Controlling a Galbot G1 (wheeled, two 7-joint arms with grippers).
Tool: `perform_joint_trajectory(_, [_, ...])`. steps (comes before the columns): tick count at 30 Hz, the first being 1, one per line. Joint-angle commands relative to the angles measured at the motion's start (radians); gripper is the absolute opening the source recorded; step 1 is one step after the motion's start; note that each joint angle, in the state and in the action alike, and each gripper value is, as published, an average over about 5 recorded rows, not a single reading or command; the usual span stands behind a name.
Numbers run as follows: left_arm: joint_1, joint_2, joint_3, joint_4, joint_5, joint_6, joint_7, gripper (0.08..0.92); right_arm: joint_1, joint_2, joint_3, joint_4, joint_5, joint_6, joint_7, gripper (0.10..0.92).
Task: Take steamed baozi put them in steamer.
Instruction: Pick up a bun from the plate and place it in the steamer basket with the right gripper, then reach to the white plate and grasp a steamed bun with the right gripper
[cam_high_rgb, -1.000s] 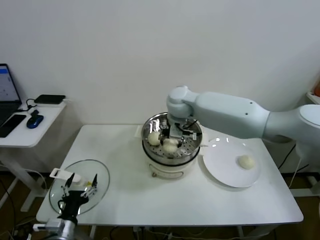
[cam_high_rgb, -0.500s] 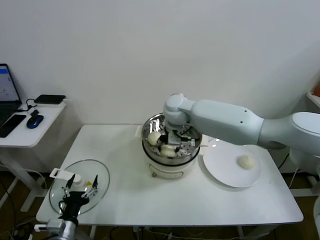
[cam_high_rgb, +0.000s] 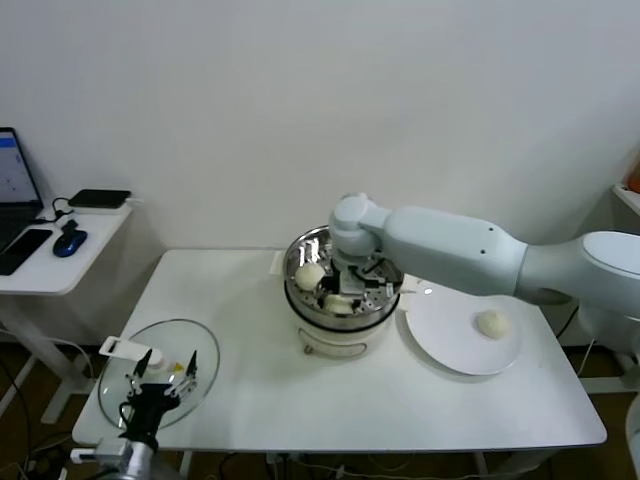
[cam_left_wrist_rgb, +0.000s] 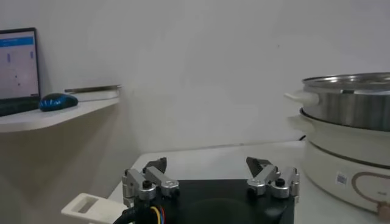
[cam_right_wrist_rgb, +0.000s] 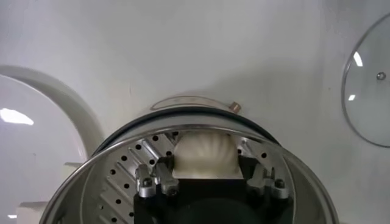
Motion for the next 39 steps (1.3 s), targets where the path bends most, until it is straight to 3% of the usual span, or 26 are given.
perform_joint_trajectory(1, [0.0,0.0,0.001,0.002,0.0,0.001,0.0,0.823,-0.006,-0.002,0.005,0.002,-0.014,0.02,0.005,0.739])
perform_joint_trajectory(7, [-0.001,-0.001,0.002,0.002,0.0,0.002,0.0,0.823,0.002,-0.002,0.02,-0.004,-0.017,0.047,0.001,0.819])
perform_joint_trajectory(21, [-0.001,0.0,0.0,-0.002,-0.001,0.004,0.0,0.823,0.173,-0.099,0.014,0.038,0.075,0.082,-0.032,0.823])
perform_joint_trajectory(24, [-0.002,0.002,0.0,-0.006,-0.001,0.005,0.001,0.823,0.253,-0.161,-0.057,0.045,0.21,-0.02,-0.018,0.823])
perform_joint_trajectory(32, [0.001,0.013,0.014,-0.025,-0.007,0.005,0.003,0.823,0.436,-0.391,-0.322,0.058,0.659,-0.549,0.04,0.823])
perform_joint_trajectory(39, [-0.011,0.026,0.024,-0.039,-0.016,0.01,0.013,0.823,0.399,-0.575,-0.349,-0.035,0.767,-0.681,0.046,0.823])
